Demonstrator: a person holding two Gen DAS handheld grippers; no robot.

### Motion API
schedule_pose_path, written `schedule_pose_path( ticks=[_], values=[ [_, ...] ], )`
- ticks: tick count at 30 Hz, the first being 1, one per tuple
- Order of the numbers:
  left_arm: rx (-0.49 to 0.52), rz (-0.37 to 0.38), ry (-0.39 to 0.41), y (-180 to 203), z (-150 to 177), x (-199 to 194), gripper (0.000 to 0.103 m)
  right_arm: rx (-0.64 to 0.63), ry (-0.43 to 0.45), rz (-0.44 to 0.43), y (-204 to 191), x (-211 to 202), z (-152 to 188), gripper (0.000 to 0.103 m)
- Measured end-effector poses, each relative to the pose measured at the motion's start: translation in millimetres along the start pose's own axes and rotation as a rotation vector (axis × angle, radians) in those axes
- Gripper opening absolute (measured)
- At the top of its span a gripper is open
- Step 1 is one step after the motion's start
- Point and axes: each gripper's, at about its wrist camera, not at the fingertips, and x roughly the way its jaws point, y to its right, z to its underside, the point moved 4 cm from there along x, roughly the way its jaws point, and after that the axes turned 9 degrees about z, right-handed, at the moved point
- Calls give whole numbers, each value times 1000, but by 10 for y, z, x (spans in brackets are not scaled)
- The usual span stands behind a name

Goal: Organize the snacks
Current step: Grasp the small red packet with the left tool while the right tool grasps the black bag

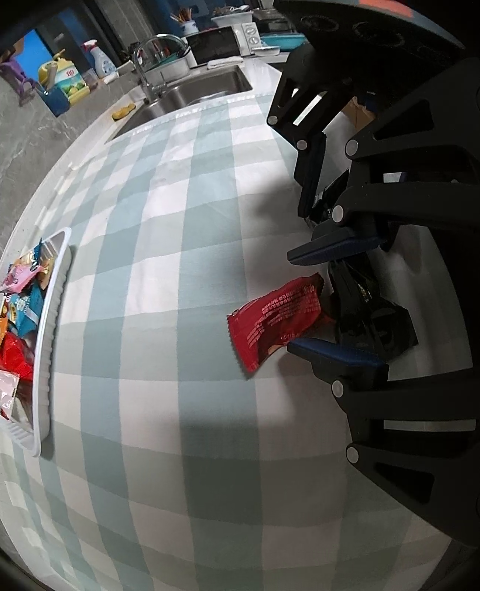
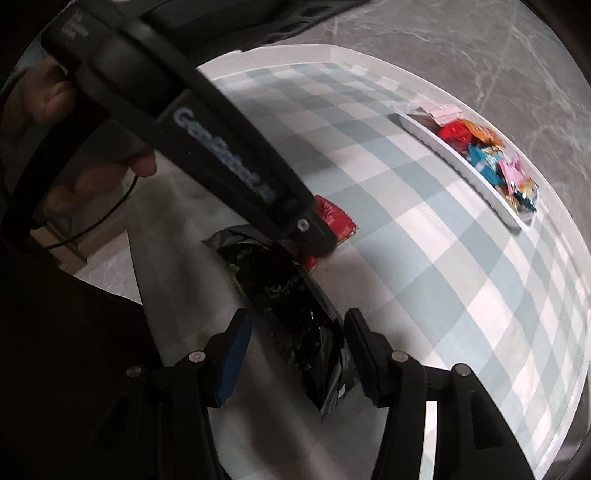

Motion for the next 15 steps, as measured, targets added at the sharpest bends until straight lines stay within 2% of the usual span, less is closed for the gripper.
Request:
schedule_pose_path(
  ticks=[8,15],
  values=[
    [11,-39,1,28,15,141,39,-69,-5,41,-102,83,14,56],
    [25,-57,17,65,6,180,39,-31,-13,23,-97,141,35,53]
  ],
)
